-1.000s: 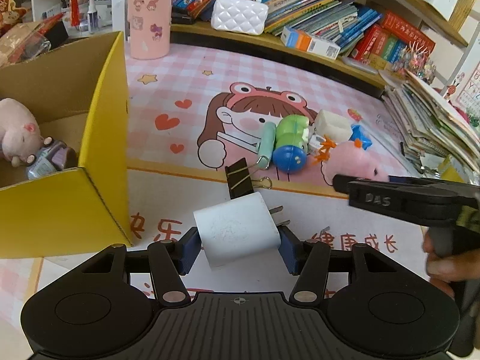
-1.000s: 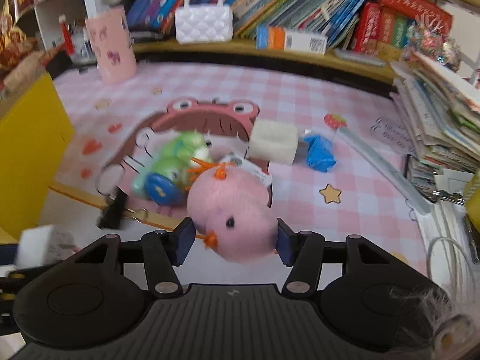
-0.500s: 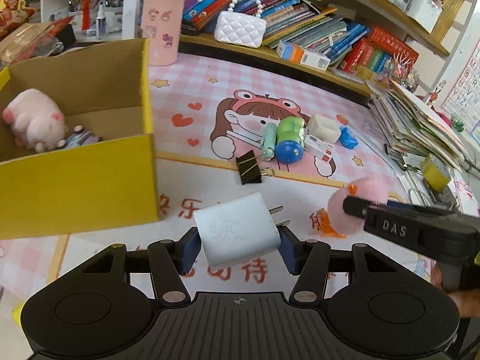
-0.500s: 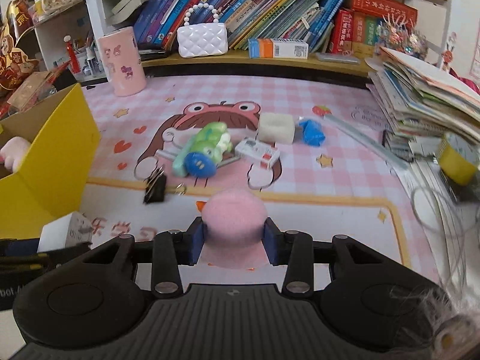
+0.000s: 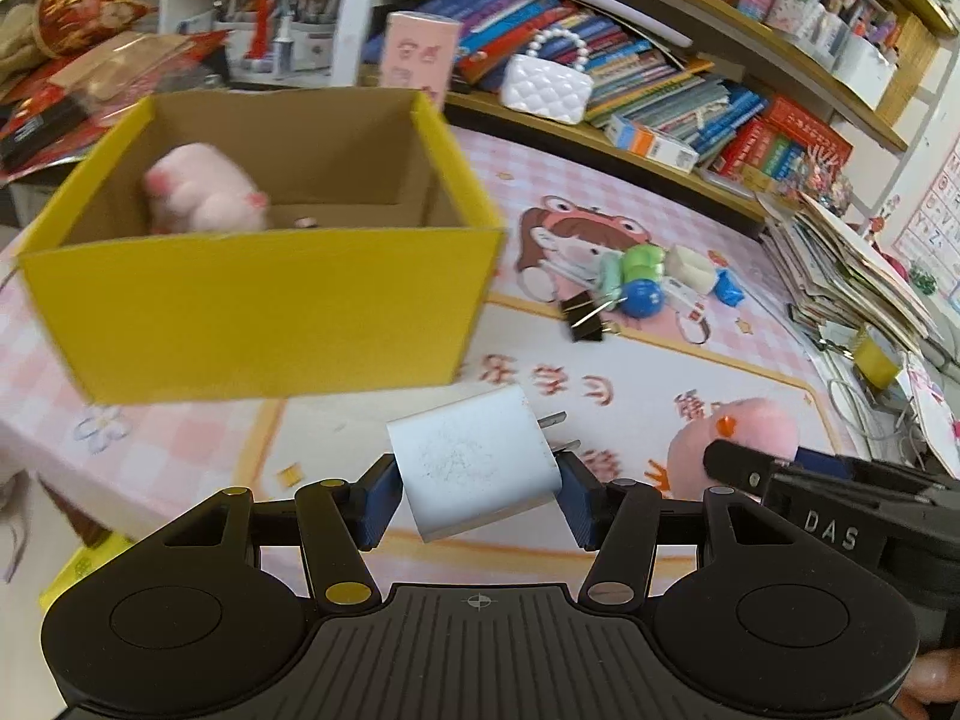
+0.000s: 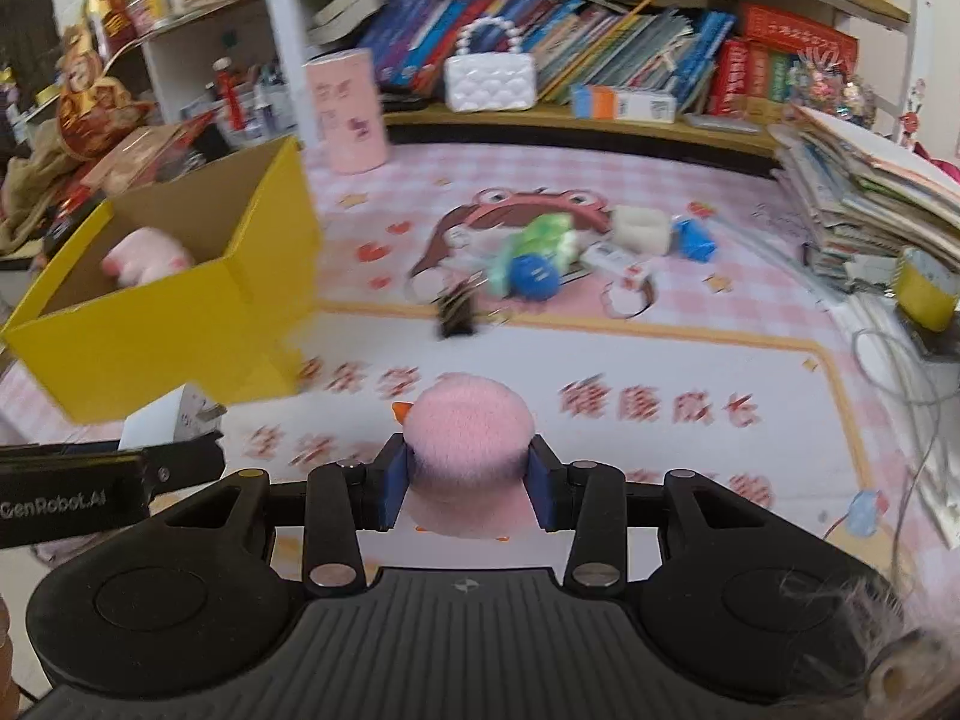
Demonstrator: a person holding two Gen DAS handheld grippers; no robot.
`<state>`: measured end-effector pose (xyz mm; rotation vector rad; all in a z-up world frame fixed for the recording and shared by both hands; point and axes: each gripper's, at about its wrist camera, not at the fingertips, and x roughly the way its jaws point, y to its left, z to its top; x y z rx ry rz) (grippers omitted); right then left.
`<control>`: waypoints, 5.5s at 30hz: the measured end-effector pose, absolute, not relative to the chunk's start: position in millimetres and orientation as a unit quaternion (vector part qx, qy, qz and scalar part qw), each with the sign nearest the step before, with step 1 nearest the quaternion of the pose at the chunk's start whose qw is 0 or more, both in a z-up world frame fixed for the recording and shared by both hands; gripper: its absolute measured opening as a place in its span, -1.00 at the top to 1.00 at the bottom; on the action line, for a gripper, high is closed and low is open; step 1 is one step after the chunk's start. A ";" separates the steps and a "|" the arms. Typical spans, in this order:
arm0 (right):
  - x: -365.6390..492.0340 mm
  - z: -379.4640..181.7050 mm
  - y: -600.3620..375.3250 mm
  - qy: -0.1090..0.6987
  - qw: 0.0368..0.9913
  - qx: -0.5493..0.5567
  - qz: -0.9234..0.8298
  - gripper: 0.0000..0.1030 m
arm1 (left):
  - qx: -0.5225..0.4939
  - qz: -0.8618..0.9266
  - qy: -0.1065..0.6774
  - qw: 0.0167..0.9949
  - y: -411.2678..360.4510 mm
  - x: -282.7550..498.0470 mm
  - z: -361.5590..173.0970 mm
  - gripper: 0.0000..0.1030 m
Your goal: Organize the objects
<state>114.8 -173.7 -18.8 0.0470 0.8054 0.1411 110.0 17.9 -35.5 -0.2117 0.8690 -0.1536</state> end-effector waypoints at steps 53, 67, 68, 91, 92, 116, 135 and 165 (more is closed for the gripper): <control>19.6 5.8 14.8 0.349 0.914 -0.051 0.198 0.26 | -0.133 0.002 0.338 0.932 180.9 -3.8 -1.9 -0.06; 113.9 75.8 14.8 0.234 0.949 -0.022 0.209 0.26 | -0.102 0.007 0.288 0.952 176.3 83.4 33.2 -0.06; 124.9 79.5 14.7 0.228 0.951 -0.023 0.208 0.26 | -0.101 0.006 0.288 0.952 175.8 92.3 33.7 -0.06; 318.5 -1.2 59.7 0.367 0.892 -0.109 0.241 0.26 | -0.044 0.003 0.387 0.921 143.6 229.6 -16.6 -0.06; 323.5 -4.8 61.3 0.374 0.888 -0.110 0.243 0.26 | -0.040 0.003 0.391 0.919 142.5 231.5 -18.9 -0.06; 323.5 16.8 49.3 0.344 0.901 -0.102 0.244 -0.23 | -0.006 0.005 0.362 0.932 127.3 221.3 -3.5 -0.49; 209.8 47.2 17.7 0.257 0.948 -0.071 0.172 -0.30 | -0.072 0.101 0.289 0.949 178.0 139.4 30.8 -0.80; 37.0 -9.6 0.8 0.330 0.930 -0.077 0.143 -0.37 | -0.056 0.079 0.365 0.926 155.0 9.0 -12.2 -0.87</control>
